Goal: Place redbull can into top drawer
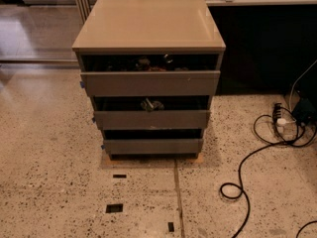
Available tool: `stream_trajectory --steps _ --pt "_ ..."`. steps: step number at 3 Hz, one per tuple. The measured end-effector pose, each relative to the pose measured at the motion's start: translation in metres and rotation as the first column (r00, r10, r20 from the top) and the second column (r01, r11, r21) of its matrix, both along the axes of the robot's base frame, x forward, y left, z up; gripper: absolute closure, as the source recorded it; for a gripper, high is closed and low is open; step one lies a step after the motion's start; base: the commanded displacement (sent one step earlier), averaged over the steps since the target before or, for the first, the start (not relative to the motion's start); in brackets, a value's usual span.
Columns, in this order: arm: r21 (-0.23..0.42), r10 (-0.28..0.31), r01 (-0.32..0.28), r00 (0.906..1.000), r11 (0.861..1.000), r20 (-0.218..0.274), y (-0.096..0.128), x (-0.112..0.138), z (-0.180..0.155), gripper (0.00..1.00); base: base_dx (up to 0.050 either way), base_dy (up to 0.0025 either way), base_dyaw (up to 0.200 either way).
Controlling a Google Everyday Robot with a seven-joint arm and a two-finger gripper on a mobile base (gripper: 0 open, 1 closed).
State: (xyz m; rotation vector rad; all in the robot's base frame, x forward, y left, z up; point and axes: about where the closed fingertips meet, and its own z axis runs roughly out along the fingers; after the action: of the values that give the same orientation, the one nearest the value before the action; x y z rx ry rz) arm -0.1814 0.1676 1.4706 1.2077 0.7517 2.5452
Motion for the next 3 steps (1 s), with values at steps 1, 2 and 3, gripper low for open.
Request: stream_trajectory --steps 1,2,3 --pt "-0.107 -0.078 0.087 0.9936 0.991 0.082 -0.002 0.001 0.005 0.0 0.0 0.0 0.0" --pt "-0.218 -0.175 0.233 0.9513 0.948 0.254 -0.007 0.001 0.021 0.0 0.0 0.0 0.0" --pt "-0.308 -0.22 0.354 0.8914 0.883 0.396 -0.007 -0.001 0.032 0.0 0.0 0.0 0.0"
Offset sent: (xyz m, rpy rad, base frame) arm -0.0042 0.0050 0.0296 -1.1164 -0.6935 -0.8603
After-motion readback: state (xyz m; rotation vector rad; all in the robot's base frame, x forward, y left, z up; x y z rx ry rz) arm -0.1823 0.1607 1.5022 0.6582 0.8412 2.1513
